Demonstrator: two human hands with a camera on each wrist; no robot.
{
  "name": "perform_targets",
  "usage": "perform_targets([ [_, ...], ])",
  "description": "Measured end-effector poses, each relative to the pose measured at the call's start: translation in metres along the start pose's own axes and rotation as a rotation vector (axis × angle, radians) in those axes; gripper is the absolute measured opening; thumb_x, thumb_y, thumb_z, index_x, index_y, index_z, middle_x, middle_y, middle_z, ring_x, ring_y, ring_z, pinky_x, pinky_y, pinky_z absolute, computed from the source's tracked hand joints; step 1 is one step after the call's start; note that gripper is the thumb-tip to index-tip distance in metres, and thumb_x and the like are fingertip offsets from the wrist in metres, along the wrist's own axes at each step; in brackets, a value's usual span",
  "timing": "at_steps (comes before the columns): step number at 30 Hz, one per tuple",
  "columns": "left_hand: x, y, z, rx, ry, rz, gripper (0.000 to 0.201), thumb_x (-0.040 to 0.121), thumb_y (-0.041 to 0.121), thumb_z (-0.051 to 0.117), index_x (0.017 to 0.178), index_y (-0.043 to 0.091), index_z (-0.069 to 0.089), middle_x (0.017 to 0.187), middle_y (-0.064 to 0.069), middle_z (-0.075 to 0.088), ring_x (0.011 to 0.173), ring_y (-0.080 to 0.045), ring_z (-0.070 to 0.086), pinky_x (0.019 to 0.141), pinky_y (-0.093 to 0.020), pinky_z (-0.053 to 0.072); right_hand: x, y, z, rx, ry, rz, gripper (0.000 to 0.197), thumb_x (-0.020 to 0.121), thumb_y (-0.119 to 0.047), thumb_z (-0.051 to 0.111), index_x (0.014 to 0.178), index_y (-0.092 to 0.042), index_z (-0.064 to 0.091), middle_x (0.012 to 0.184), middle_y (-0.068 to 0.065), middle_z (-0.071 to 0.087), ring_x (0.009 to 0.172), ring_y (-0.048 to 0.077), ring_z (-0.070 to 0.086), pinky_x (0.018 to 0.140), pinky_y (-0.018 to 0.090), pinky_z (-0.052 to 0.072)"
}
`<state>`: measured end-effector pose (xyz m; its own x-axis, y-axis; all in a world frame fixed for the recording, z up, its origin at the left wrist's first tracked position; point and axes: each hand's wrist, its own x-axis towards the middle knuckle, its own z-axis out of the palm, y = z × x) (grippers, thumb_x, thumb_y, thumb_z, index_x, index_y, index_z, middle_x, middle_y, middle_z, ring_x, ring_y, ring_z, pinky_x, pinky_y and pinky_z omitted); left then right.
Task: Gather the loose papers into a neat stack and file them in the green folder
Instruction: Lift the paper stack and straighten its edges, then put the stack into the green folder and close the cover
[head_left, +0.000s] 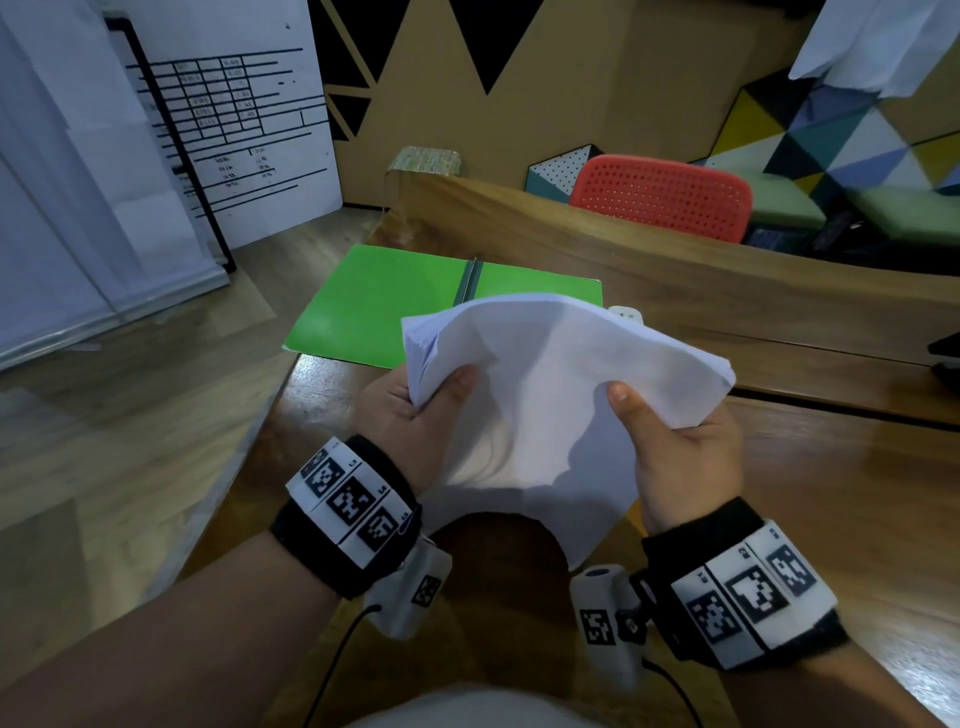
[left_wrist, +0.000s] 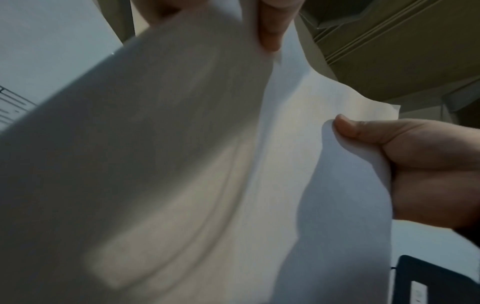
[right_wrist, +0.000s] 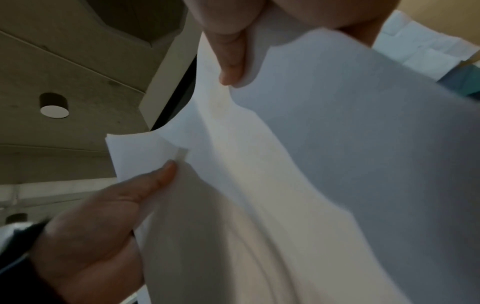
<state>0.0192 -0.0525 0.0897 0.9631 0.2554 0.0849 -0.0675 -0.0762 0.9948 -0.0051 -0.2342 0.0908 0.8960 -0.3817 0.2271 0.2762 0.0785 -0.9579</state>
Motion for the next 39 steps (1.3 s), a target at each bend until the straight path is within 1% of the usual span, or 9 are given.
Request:
perform_targets([
  [4, 0.004, -0.003, 0.002, 0.020, -0.002, 0.008, 0.013, 0.068, 0.037, 0.069, 0.057, 0.045, 0.068, 0.052, 0.026, 0.064, 0.054, 0.002, 0.059, 0.071, -0.038, 0.055, 0.001, 0.002, 0.001, -0.007, 0.012, -0.005, 0.033, 0.077, 0.003, 0.069, 0.085, -0.028, 0.067, 0.078, -0.020, 0.074, 0.081, -0.001, 0.068, 0.080, 0.022, 0.056],
  [8, 0.006, -0.005, 0.004, 0.008, 0.018, 0.003, 0.014, 0.068, 0.035, 0.071, 0.056, 0.042, 0.068, 0.049, 0.024, 0.063, 0.059, -0.010, 0.058, 0.069, -0.035, 0.053, 0.003, 0.004, -0.001, 0.002, 0.010, -0.002, 0.031, 0.077, 0.002, 0.069, 0.086, -0.027, 0.068, 0.079, -0.017, 0.074, 0.083, 0.004, 0.069, 0.084, 0.029, 0.055],
  [14, 0.008, -0.014, 0.000, 0.055, -0.020, -0.009, 0.021, 0.070, 0.033, 0.076, 0.055, 0.046, 0.067, 0.050, 0.026, 0.063, 0.050, 0.002, 0.059, 0.067, -0.035, 0.054, 0.006, 0.008, -0.004, 0.007, -0.040, 0.066, 0.024, 0.057, -0.023, 0.077, 0.080, -0.029, 0.073, 0.083, -0.015, 0.075, 0.090, 0.010, 0.070, 0.086, 0.033, 0.055],
  [17, 0.010, -0.015, -0.002, 0.087, -0.039, -0.020, 0.015, 0.069, 0.037, 0.076, 0.057, 0.043, 0.068, 0.048, 0.022, 0.064, 0.051, 0.000, 0.060, 0.069, -0.039, 0.056, 0.008, 0.013, -0.007, -0.024, -0.047, 0.098, 0.022, 0.065, -0.011, 0.079, 0.079, -0.025, 0.071, 0.077, -0.017, 0.075, 0.090, 0.010, 0.070, 0.081, 0.033, 0.054],
  [21, 0.012, -0.014, -0.001, 0.033, 0.011, 0.010, 0.016, 0.068, 0.036, 0.075, 0.054, 0.034, 0.068, 0.046, 0.020, 0.061, 0.051, 0.000, 0.056, 0.057, -0.028, 0.054, 0.011, 0.010, -0.006, 0.036, -0.071, 0.062, 0.039, 0.043, -0.041, 0.083, 0.081, -0.036, 0.076, 0.089, -0.013, 0.076, 0.090, 0.008, 0.071, 0.079, 0.025, 0.057],
  [27, 0.013, -0.043, 0.005, 0.069, -0.018, -0.047, 0.021, 0.073, 0.022, 0.076, 0.060, 0.028, 0.061, 0.045, 0.030, 0.059, 0.047, 0.014, 0.056, 0.047, -0.006, 0.045, 0.015, 0.024, -0.009, -0.036, -0.056, 0.082, 0.031, 0.071, -0.001, 0.073, 0.082, -0.029, 0.065, 0.069, -0.026, 0.071, 0.070, -0.009, 0.067, 0.061, 0.007, 0.051],
  [30, 0.019, -0.055, 0.006, 0.125, -0.044, -0.081, 0.024, 0.071, 0.025, 0.076, 0.059, 0.031, 0.057, 0.042, 0.034, 0.056, 0.047, 0.019, 0.055, 0.047, -0.005, 0.045, 0.024, 0.033, -0.011, -0.026, -0.080, 0.144, 0.025, 0.055, -0.027, 0.083, 0.077, -0.028, 0.071, 0.075, -0.023, 0.073, 0.074, -0.005, 0.068, 0.064, 0.009, 0.053],
  [34, 0.052, -0.050, 0.014, 0.109, -0.056, -0.202, 0.027, 0.072, 0.019, 0.077, 0.054, 0.022, 0.058, 0.034, 0.025, 0.054, 0.036, 0.011, 0.051, 0.039, -0.007, 0.041, 0.048, 0.054, -0.017, -0.122, -0.190, 0.198, 0.065, 0.023, -0.066, 0.083, 0.079, -0.032, 0.076, 0.087, -0.018, 0.075, 0.082, -0.001, 0.070, 0.069, 0.014, 0.056],
  [39, 0.127, -0.029, 0.029, 0.037, -0.154, -0.239, 0.017, 0.076, 0.011, 0.073, 0.062, 0.016, 0.064, 0.038, 0.015, 0.060, 0.040, -0.003, 0.056, 0.045, -0.016, 0.048, 0.094, 0.068, -0.009, -0.164, -0.288, 0.202, 0.059, 0.046, -0.056, 0.084, 0.095, -0.025, 0.070, 0.090, -0.022, 0.074, 0.087, -0.006, 0.068, 0.070, 0.008, 0.051],
])
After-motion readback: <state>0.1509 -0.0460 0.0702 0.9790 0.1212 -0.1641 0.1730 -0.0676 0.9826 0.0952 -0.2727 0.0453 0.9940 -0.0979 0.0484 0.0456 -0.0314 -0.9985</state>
